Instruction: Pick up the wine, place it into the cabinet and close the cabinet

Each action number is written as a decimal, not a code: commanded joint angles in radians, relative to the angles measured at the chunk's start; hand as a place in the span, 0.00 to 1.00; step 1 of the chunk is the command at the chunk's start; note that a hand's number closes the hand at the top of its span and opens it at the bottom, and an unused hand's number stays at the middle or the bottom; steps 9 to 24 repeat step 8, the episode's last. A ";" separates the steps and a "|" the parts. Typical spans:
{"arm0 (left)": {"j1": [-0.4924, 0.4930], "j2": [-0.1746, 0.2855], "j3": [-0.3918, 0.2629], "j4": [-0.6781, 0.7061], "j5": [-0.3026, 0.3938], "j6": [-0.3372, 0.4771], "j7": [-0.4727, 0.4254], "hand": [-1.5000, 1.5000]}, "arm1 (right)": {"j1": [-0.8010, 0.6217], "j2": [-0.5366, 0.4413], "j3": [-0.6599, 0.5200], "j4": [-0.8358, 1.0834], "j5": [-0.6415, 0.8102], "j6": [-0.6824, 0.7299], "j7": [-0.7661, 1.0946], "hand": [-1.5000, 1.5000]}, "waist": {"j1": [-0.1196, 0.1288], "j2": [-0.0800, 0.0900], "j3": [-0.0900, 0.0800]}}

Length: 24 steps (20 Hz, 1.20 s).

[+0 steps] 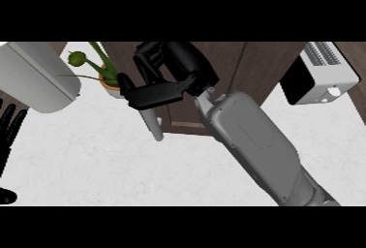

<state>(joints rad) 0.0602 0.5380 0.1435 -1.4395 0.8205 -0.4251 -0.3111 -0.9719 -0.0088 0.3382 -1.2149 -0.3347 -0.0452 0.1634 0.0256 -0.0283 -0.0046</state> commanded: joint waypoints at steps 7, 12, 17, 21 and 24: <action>-0.007 -0.037 -0.019 -0.009 -0.018 0.006 0.004 0.00 | 0.014 -0.074 -0.088 0.181 0.041 0.023 -0.103 1.00 | -0.006 0.038 0.004; -0.025 -0.007 -0.004 0.001 0.001 -0.021 0.018 0.00 | -0.043 -0.061 -0.108 0.205 0.037 0.007 -0.080 1.00 | 0.000 0.039 0.004; -0.025 -0.007 -0.004 0.001 0.001 -0.021 0.018 0.00 | -0.043 -0.061 -0.108 0.205 0.037 0.007 -0.080 1.00 | 0.000 0.039 0.004; -0.025 -0.007 -0.004 0.001 0.001 -0.021 0.018 0.00 | -0.043 -0.061 -0.108 0.205 0.037 0.007 -0.080 1.00 | 0.000 0.039 0.004; -0.025 -0.007 -0.004 0.001 0.001 -0.021 0.018 0.00 | -0.043 -0.061 -0.108 0.205 0.037 0.007 -0.080 1.00 | 0.000 0.039 0.004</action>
